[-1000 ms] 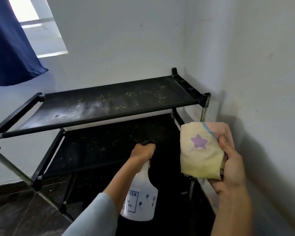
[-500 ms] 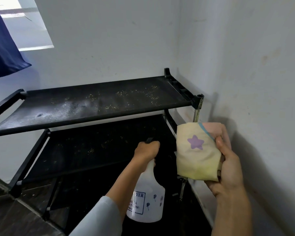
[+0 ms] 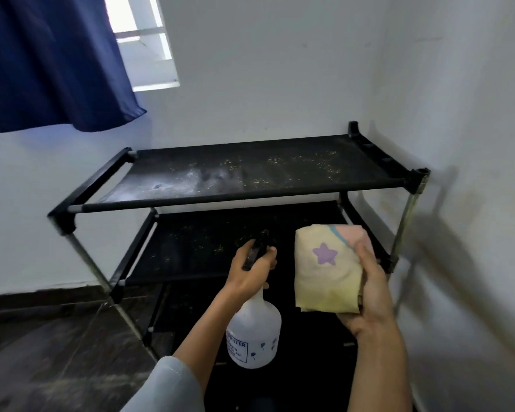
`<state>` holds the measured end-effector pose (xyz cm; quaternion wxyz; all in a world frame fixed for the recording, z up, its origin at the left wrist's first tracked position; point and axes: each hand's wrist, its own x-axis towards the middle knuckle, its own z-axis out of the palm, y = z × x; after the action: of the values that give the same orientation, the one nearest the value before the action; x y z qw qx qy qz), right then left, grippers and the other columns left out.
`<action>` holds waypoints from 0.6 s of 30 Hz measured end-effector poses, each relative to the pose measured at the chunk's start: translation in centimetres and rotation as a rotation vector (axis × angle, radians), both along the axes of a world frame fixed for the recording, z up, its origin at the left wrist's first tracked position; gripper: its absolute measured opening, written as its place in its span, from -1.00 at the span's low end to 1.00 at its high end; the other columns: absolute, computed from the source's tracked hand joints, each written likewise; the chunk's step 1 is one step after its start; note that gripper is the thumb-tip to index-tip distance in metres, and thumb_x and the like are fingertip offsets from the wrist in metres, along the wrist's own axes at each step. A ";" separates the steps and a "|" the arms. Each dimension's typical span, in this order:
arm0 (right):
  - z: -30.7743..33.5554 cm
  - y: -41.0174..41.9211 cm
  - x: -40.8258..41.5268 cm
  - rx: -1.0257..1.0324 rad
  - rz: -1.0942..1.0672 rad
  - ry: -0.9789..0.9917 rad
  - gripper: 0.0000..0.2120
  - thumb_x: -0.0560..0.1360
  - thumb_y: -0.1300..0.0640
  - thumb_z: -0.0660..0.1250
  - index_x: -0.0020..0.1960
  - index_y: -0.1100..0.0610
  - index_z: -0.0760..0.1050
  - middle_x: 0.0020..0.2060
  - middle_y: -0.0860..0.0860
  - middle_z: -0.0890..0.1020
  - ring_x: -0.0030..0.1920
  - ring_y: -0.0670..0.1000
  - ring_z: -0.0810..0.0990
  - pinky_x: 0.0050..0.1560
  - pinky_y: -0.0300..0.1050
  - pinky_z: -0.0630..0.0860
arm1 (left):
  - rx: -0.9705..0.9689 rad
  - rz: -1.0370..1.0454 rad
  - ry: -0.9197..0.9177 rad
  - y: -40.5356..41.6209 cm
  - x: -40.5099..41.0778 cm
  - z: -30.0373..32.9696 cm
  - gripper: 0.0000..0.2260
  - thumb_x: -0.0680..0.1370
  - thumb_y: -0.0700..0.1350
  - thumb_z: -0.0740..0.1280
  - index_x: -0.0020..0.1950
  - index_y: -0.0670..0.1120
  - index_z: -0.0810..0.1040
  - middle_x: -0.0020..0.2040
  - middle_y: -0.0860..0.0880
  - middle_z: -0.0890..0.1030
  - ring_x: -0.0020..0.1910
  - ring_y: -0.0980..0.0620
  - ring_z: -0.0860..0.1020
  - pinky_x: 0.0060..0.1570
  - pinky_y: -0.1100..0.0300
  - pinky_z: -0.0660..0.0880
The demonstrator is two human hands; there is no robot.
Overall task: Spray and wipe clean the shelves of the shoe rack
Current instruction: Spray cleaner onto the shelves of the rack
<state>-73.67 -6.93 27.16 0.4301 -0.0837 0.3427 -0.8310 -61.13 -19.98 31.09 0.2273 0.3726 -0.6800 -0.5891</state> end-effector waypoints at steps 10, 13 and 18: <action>-4.9 -3.3 6.1 0.155 0.241 -0.038 -0.44 0.34 -0.09 0.48 0.31 -0.14 0.44 0.12 0.17 0.65 0.05 0.21 0.66 -0.11 0.19 0.58 | -0.319 0.120 0.100 -4.3 12.1 -4.8 -0.89 0.54 -0.37 0.27 0.03 -0.27 0.54 -0.12 -0.17 0.59 -0.26 0.17 0.53 -0.18 0.31 0.47; -7.0 -2.0 6.6 0.191 0.231 -0.014 -0.55 0.42 -0.05 0.38 0.31 -0.16 0.46 0.14 0.17 0.63 0.04 0.21 0.66 -0.14 0.17 0.58 | -0.301 0.185 0.142 -5.9 15.5 -6.7 -0.85 0.52 -0.45 0.22 0.01 -0.30 0.53 -0.13 -0.21 0.56 -0.22 0.08 0.52 -0.20 0.33 0.46; -9.3 -1.1 7.5 0.282 0.198 -0.020 -0.57 0.42 -0.04 0.34 0.29 -0.18 0.46 0.08 0.14 0.66 -0.03 0.21 0.68 -0.18 0.20 0.59 | -0.192 0.187 0.088 -6.9 19.0 -10.8 -0.92 0.45 -0.36 0.22 -0.15 -0.25 0.50 -0.26 -0.15 0.52 -0.32 -0.01 0.46 -0.34 0.17 0.42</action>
<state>-66.20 -7.98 17.84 0.5206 -0.0476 0.4419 -0.7290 -42.08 -26.90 20.27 0.3457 0.3846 -0.6850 -0.5132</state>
